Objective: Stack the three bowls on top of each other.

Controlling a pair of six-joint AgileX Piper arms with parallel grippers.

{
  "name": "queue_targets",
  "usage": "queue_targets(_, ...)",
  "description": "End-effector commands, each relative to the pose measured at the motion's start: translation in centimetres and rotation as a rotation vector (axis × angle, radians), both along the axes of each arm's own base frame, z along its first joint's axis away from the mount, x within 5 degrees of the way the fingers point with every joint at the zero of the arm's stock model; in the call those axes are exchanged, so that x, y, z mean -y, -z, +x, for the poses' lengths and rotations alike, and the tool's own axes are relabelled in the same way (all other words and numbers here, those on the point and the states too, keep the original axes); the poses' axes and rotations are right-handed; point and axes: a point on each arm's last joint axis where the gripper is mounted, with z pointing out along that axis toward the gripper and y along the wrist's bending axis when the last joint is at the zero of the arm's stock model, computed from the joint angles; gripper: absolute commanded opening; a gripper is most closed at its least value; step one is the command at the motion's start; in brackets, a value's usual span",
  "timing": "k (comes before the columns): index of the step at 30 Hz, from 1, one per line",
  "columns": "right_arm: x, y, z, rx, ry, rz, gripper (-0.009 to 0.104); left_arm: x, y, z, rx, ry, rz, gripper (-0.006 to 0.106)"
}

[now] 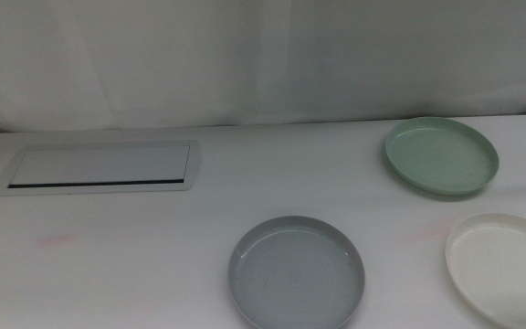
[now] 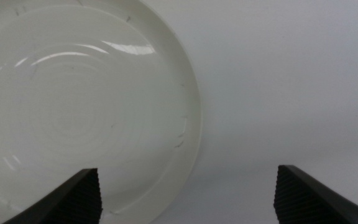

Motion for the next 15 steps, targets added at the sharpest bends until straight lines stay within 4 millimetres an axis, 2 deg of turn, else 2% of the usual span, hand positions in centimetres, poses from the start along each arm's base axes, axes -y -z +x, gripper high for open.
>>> queue_targets(1, 0.2, 1.2, 0.3, -0.013, -0.014, -0.010, 0.075, 0.0, 0.8, -0.2, 0.009, 0.000, -0.014, -0.002)
queue_targets(7, 1.0, 4.6, 0.2, -0.040, 0.054, 0.051, 0.075, 0.0, 0.8, -0.2, 0.009, 0.000, -0.014, -0.002)
queue_targets(15, 1.5, 6.5, 1.0, -0.035, 0.068, 0.055, 0.075, 0.0, 0.8, -0.2, 0.009, 0.000, -0.014, -0.002)
